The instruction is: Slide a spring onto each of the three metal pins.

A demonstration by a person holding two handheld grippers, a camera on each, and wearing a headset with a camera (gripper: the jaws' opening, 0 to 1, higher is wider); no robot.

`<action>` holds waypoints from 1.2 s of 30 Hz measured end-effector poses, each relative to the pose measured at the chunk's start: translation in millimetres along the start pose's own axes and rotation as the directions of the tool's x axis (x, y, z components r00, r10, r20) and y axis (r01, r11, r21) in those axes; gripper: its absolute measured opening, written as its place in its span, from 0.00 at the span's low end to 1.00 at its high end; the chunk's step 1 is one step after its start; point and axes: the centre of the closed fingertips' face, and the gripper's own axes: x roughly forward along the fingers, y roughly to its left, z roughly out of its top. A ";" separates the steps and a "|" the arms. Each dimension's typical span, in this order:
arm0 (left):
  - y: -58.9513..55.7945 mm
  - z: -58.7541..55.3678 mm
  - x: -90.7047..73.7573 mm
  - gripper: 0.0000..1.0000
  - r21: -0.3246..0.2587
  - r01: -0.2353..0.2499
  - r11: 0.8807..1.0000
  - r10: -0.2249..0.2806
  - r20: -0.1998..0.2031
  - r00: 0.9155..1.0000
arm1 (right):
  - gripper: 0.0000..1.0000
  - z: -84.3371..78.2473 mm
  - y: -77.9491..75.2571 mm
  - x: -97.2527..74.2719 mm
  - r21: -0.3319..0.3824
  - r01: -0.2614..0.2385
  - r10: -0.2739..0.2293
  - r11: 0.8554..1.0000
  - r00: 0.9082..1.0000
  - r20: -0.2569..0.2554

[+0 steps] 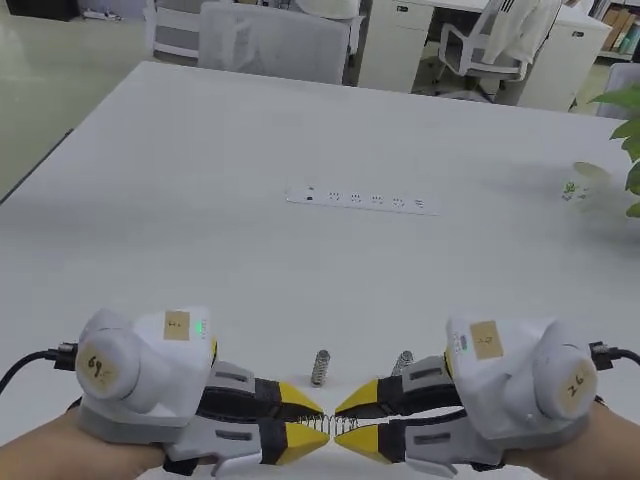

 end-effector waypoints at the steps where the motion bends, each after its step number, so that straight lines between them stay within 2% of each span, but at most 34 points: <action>1: -1.0 0.4 0.0 0.02 -0.001 0.004 1.000 -0.004 0.002 1.000 | 0.09 0.1 -1.2 -0.6 0.001 0.007 -0.007 1.000 1.000 0.003; 4: -0.7 0.6 -0.3 0.02 -0.008 0.006 1.000 -0.006 0.003 1.000 | 0.14 -1.5 -0.2 -4.0 0.054 0.006 -0.007 0.999 1.000 0.014; 7: -0.1 1.3 -2.2 0.02 -0.011 0.007 1.000 -0.007 0.006 1.000 | 0.15 -11.5 2.2 -5.4 0.040 0.009 -0.009 0.999 1.000 -0.011; 10: -0.4 1.6 -2.6 0.02 -0.008 0.014 1.000 -0.014 0.003 1.000 | 0.14 -12.9 3.8 -6.1 0.043 0.008 -0.007 0.999 1.000 -0.009; 15: -4.1 2.1 -0.8 0.02 0.004 0.029 1.000 -0.029 -0.005 1.000 | 0.14 -7.2 3.0 -5.9 0.063 0.007 -0.009 0.998 1.000 0.020; 19: -7.4 1.1 0.0 0.02 0.006 0.042 0.999 -0.042 -0.014 0.999 | 0.09 -6.4 3.6 -5.8 0.062 0.002 -0.003 0.998 1.000 0.017; 24: -5.2 1.1 -1.0 0.02 -0.003 0.037 0.999 -0.037 -0.010 0.999 | 0.08 -0.8 2.6 -9.7 0.046 0.020 -0.022 0.999 0.999 0.037; 28: -3.8 1.3 -1.0 0.02 0.002 0.031 1.000 -0.031 -0.010 0.999 | 0.08 4.5 1.7 -12.6 0.004 0.029 -0.029 1.000 0.999 0.030; 36: -8.5 -10.3 3.0 0.02 0.057 0.033 0.998 -0.030 -0.069 0.997 | 0.08 22.7 7.2 -11.6 -0.029 0.000 0.002 1.000 0.998 0.056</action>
